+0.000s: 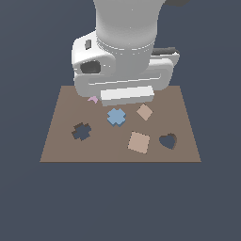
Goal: Insert a designated object into the corresponding slot on a board.
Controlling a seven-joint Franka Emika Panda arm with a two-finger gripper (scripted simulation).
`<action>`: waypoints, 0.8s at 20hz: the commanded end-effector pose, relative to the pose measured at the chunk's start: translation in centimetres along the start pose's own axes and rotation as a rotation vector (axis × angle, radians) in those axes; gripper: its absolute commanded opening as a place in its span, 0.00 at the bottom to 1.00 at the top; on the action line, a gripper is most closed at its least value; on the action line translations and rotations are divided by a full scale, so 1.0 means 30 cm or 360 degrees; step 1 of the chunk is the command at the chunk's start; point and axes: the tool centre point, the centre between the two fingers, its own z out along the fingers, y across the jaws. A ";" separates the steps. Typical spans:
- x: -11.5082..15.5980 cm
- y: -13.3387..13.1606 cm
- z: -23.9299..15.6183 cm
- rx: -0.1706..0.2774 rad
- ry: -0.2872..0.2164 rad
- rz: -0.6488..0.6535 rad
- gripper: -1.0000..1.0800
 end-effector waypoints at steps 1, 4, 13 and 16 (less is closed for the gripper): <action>-0.003 0.003 0.021 0.0003 0.0000 -0.0064 0.96; -0.006 0.008 0.051 0.0006 0.0000 -0.0163 0.96; -0.016 0.030 0.175 0.0022 0.0002 -0.0556 0.96; -0.018 0.036 0.212 0.0026 0.0003 -0.0675 0.96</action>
